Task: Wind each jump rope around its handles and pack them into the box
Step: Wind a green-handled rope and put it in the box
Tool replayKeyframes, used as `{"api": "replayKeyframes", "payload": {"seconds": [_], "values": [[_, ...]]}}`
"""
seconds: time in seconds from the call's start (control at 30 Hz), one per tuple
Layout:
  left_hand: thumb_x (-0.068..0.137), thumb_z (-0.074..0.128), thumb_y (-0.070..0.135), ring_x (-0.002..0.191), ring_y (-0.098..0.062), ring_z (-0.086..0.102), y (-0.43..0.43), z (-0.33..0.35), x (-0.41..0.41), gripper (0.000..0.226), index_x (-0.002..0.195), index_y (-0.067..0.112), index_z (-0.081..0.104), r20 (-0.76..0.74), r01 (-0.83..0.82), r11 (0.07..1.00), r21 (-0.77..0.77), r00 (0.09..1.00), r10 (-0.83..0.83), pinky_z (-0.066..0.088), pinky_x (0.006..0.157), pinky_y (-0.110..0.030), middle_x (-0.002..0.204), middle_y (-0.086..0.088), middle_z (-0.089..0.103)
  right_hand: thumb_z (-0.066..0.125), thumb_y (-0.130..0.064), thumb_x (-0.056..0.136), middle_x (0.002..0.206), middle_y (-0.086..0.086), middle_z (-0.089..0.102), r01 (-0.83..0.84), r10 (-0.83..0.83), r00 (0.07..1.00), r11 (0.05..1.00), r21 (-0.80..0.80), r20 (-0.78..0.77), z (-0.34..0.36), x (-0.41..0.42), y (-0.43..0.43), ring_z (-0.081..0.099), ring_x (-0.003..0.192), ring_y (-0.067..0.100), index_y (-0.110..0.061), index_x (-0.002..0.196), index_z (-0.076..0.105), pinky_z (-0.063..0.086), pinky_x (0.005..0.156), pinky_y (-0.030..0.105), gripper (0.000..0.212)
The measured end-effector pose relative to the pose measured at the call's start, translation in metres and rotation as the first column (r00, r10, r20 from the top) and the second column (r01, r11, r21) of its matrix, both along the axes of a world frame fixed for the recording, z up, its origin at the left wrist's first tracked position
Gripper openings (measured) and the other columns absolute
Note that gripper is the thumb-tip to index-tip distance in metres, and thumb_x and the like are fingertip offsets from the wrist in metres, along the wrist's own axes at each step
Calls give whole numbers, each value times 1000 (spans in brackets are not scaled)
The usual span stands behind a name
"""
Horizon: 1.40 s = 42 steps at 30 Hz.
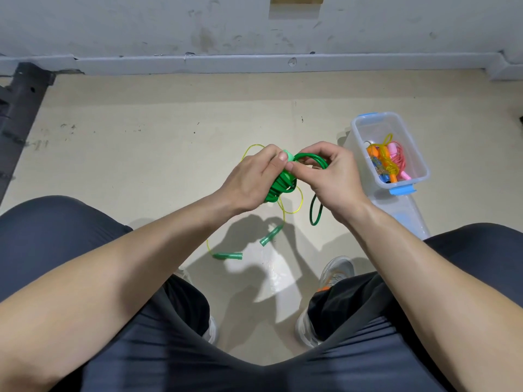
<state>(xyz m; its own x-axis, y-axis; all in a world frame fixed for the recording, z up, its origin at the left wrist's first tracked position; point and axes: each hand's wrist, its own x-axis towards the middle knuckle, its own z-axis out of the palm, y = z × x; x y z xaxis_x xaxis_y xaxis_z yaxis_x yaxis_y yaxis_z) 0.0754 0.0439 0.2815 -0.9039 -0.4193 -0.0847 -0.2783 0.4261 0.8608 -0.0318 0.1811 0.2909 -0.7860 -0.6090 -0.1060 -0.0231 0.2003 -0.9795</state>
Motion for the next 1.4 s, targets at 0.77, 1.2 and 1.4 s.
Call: {"api": "replayKeyframes", "payload": {"seconds": [0.77, 1.2, 1.4], "values": [[105, 38, 47, 82, -34, 71, 9, -5, -8, 32, 94, 19, 52, 108, -239, 947, 216, 970, 220, 57, 72, -49, 92, -10, 68, 74, -2, 86, 92, -4, 74, -208, 214, 975, 973, 102, -62, 5, -3, -4, 63, 70, -5, -13, 99, 76, 46, 59, 9, 17], [101, 57, 40, 59, -24, 62, 0, 1, -16, 28, 99, 12, 62, 193, -191, 866, 463, 975, 112, 45, 52, -25, 80, -11, 69, 83, -13, 79, 88, -11, 75, -149, 196, 963, 959, 242, -184, -8, -12, 1, 69, 92, 7, -28, 86, 73, 55, 87, 35, 19], [102, 50, 49, 62, -24, 60, -6, 2, -14, 48, 100, 6, 71, 273, -150, 820, 553, 962, -8, 47, 57, -26, 91, -20, 74, 83, -20, 80, 90, -17, 67, -115, 255, 902, 920, 374, -349, -3, -12, 1, 62, 90, 9, -35, 87, 72, 42, 77, 25, 19]]}}
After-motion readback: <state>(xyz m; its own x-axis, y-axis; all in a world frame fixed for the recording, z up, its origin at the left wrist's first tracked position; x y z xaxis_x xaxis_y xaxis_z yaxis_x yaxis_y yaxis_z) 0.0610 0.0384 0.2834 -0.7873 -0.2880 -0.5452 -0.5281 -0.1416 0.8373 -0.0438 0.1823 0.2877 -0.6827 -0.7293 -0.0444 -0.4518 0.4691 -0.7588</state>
